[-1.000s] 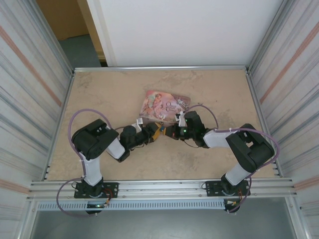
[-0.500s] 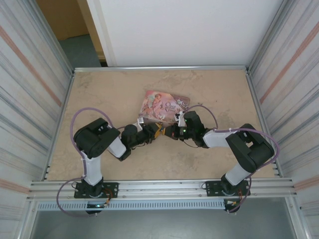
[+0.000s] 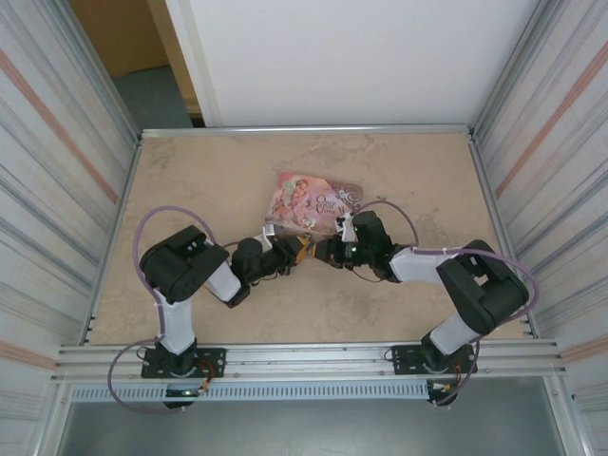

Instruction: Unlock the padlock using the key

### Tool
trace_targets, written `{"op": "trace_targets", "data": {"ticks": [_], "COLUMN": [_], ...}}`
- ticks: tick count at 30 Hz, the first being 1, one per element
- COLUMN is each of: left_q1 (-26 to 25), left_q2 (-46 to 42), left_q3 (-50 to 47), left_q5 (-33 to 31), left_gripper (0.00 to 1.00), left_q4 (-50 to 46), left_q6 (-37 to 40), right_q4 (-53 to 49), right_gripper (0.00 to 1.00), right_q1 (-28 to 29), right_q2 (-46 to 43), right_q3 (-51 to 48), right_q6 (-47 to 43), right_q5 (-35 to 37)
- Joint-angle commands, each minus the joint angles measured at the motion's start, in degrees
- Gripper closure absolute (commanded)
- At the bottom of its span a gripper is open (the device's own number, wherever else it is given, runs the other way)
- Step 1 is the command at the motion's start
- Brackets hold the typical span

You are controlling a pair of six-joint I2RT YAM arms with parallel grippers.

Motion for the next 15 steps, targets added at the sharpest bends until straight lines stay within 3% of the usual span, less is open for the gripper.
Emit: {"op": "trace_targets", "data": {"ticks": [1,10,15], "left_q1": [-0.1,-0.5,-1.2], "left_q2": [-3.1,-10.0,-15.5], "left_q3": [-0.2,-0.5,0.4], "left_q5": [-1.0,-1.5,-1.9], "left_gripper": [1.00,1.00,1.00], "left_q4": [1.8,-5.8,-15.8], "left_q6": [1.9,2.0,1.5], "right_q4": [-8.4,-25.4,-30.8], "right_gripper": [0.73,0.47,0.33], "right_q1": [-0.9,-1.2,4.0], "right_q2": [-5.5,-20.2,-27.4], "right_q3": [-0.5,2.3,4.5], "right_q6": [-5.1,-23.2,-37.6], "right_q5": [0.3,6.5,13.6]}}
